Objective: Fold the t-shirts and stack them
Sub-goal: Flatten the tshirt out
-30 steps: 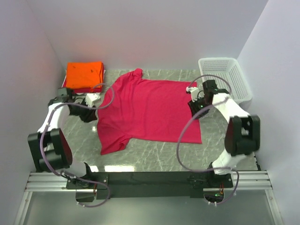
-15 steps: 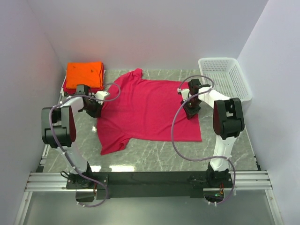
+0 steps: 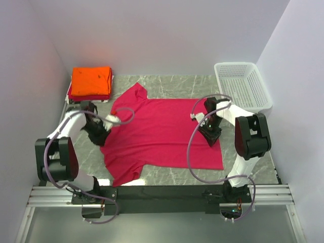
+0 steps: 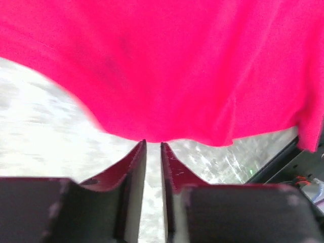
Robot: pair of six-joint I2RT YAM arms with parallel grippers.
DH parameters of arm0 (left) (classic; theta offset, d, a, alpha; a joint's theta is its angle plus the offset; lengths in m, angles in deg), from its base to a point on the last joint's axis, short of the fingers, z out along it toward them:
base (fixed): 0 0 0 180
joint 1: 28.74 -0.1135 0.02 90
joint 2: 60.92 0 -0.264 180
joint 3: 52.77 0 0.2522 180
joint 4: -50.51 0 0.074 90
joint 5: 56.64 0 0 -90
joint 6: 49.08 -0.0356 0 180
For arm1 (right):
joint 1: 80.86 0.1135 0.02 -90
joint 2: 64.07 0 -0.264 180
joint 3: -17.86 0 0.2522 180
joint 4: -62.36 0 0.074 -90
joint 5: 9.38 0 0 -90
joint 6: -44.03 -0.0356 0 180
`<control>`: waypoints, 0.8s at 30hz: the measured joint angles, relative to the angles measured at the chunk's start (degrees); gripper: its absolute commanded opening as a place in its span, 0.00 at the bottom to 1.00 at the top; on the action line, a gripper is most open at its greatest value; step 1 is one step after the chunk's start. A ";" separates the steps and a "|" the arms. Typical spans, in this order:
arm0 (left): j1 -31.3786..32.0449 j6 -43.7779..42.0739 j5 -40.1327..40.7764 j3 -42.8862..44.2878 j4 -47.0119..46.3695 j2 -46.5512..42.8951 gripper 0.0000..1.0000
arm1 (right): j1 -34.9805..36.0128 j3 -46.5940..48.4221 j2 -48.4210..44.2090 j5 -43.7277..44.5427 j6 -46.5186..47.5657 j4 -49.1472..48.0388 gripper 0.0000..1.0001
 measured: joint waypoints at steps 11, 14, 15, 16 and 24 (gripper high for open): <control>1.49 15.63 -7.98 28.02 -14.36 21.94 0.30 | -0.44 28.17 14.29 -3.72 -11.43 -5.05 0.36; 2.21 19.28 -7.02 27.93 -18.10 26.93 0.27 | -0.46 29.44 19.26 -1.95 -13.94 -6.84 0.35; 2.38 20.04 -6.32 27.34 -19.02 27.65 0.25 | -0.46 29.44 20.31 -1.11 -14.45 -7.15 0.34; 2.51 20.50 -5.75 26.29 -19.93 27.85 0.24 | -0.46 29.97 20.59 -0.63 -14.88 -6.91 0.34; 2.67 20.09 -0.90 11.04 -24.46 19.28 0.17 | -0.46 24.15 17.29 1.66 -14.05 -10.08 0.32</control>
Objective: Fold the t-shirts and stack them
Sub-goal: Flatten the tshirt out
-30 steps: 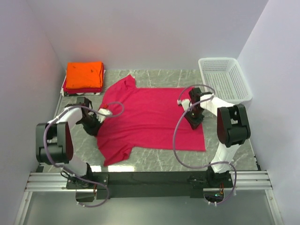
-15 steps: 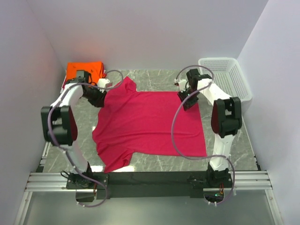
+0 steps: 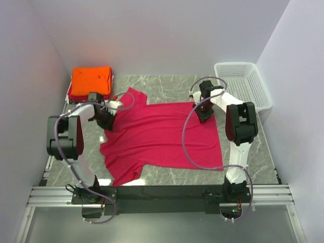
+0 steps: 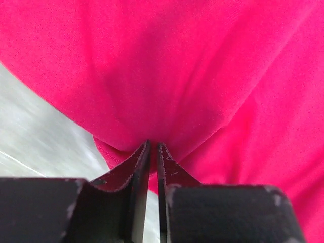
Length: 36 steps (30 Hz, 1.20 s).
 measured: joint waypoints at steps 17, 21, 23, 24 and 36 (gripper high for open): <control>0.37 4.09 -5.88 22.97 7.96 1.97 0.33 | -0.98 2.10 -5.35 -0.52 1.38 1.49 0.28; 2.01 6.43 -6.64 24.46 7.37 6.84 0.30 | -0.98 5.68 -2.32 0.46 1.40 1.05 0.19; 3.02 7.15 -6.82 24.06 7.61 9.11 0.29 | -0.98 5.75 -0.50 0.66 1.49 1.53 0.15; 3.37 7.34 -6.82 23.54 7.58 9.62 0.28 | -0.98 5.73 0.22 0.68 1.53 1.88 0.15; 5.44 10.03 -4.46 19.74 8.31 14.19 0.20 | -0.96 12.39 7.48 3.45 1.38 6.27 0.11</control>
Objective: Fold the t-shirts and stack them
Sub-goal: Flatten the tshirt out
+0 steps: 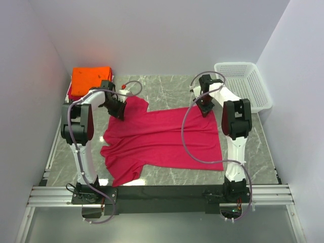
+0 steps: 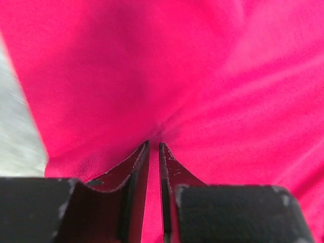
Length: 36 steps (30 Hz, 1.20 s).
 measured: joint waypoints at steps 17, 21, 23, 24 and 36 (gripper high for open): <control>-1.07 7.48 4.83 28.74 -7.15 18.43 0.31 | -0.02 27.15 15.58 10.36 -3.45 -5.84 0.20; -1.11 7.91 5.25 35.91 -8.55 22.91 0.43 | -0.02 27.39 15.61 13.55 -3.56 -9.49 0.37; -1.11 8.09 4.81 37.00 -8.79 23.54 0.60 | 0.00 27.45 15.39 14.03 -3.74 -10.67 0.50; -1.14 7.91 4.17 36.96 -8.68 23.37 0.70 | 0.04 27.19 14.86 13.94 -3.52 -10.75 0.55; -0.72 -8.92 -6.86 -4.09 -0.66 -26.64 0.58 | 1.42 -3.82 -22.93 -0.72 -3.74 -4.22 0.46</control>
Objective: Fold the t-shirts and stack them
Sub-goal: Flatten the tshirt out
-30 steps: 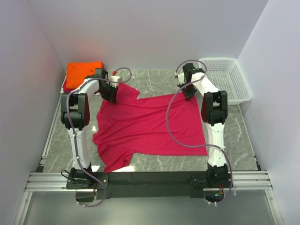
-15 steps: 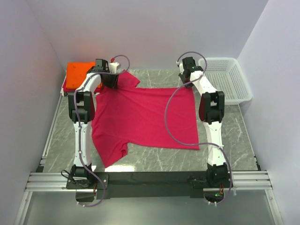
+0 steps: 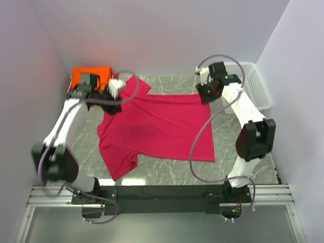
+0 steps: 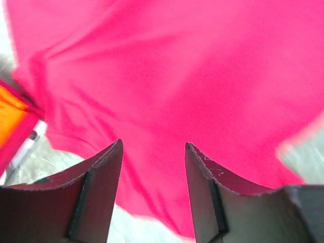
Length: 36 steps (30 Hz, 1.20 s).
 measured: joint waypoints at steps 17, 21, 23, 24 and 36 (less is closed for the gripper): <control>29.49 -0.04 6.99 -35.76 9.60 -19.96 0.61 | 0.31 -32.89 -5.33 -11.69 -3.91 4.57 0.45; 32.04 3.89 10.64 -35.93 4.96 -17.88 0.61 | 0.31 -32.35 -3.13 -11.52 -4.42 3.39 0.44; 33.09 5.79 12.46 -35.93 2.67 -16.17 0.59 | 0.31 -32.35 -2.21 -11.34 -4.52 3.23 0.44; 33.48 6.40 13.16 -35.93 1.90 -15.39 0.58 | 0.31 -32.33 -1.81 -11.30 -4.61 3.15 0.44; 42.25 11.02 15.74 -35.93 -3.39 -9.97 0.01 | 0.31 -32.00 -0.46 -9.35 -4.68 2.95 0.43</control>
